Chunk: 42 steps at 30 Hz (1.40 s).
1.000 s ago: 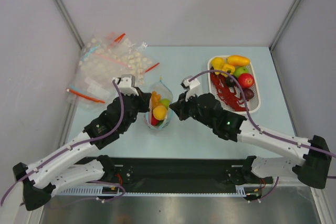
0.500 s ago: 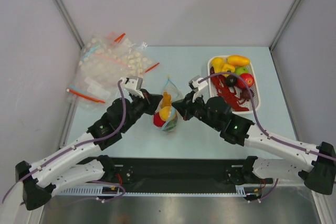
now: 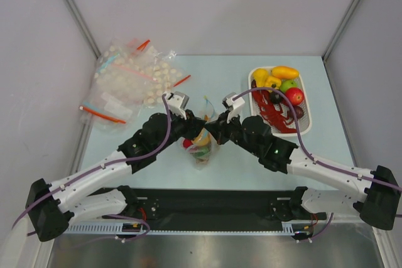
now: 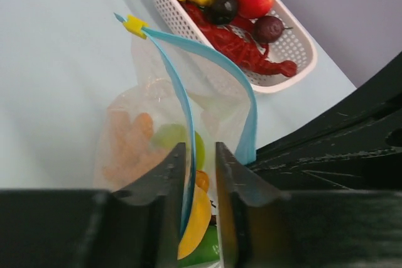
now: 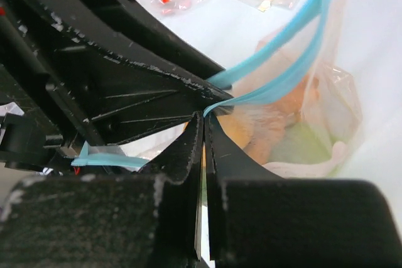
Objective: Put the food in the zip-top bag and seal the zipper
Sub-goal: Adjust the zipper food storage bag at the center of the board.
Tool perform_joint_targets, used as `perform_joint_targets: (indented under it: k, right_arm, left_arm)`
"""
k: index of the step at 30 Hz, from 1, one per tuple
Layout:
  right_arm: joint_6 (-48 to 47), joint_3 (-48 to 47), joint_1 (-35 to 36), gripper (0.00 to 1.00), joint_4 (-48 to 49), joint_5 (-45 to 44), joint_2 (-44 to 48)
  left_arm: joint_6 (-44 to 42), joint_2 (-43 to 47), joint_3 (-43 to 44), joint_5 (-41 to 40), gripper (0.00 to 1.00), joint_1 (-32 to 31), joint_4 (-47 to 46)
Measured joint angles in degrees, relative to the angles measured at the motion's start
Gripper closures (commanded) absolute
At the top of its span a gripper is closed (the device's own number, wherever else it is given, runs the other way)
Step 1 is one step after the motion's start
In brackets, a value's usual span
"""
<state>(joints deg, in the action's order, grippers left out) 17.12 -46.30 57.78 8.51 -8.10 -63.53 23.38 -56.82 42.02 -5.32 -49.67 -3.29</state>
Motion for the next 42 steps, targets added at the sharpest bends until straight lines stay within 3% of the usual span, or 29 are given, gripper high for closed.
perform_joint_targets:
  k: [1,4,7,17,25,33,36,37,42]
  right_arm:
    - [0.1,0.1,-0.2,1.0,0.1,0.1,0.0]
    - [1.2,0.4,-1.4,1.0,0.6,0.2,0.3]
    - [2.9,1.1,-2.9,1.0,1.2,1.2,0.5]
    - [9.0,4.8,-9.1,0.99,5.0,7.8,0.5]
    - [11.4,5.4,-10.6,0.75,7.9,11.5,0.5]
    - [15.5,6.8,-14.2,0.83,11.7,18.4,-0.9]
    - [16.8,7.1,-15.3,0.72,13.0,20.6,-1.7]
    - [17.2,7.3,-15.7,0.63,13.1,21.1,-1.9]
    - [18.4,7.6,-16.4,0.54,14.7,22.9,-1.9]
  left_arm:
    - [-0.6,0.0,0.0,-0.4,0.49,0.1,0.0]
    - [-1.7,0.0,0.0,-2.1,0.29,0.9,1.5]
    - [-2.4,-0.3,0.2,-3.6,0.23,1.3,2.8]
    - [-2.4,-2.1,1.6,2.1,0.2,0.3,3.5]
    - [-2.5,-0.6,1.6,5.6,0.05,0.2,1.8]
    - [-2.6,-1.3,1.6,7.1,0.09,0.2,0.9]
    - [-3.0,-2.3,1.6,7.3,0.09,0.2,0.9]
    - [-3.0,-2.5,1.7,7.3,0.09,0.2,1.1]
    - [-4.0,-3.0,2.5,7.6,0.1,0.2,2.4]
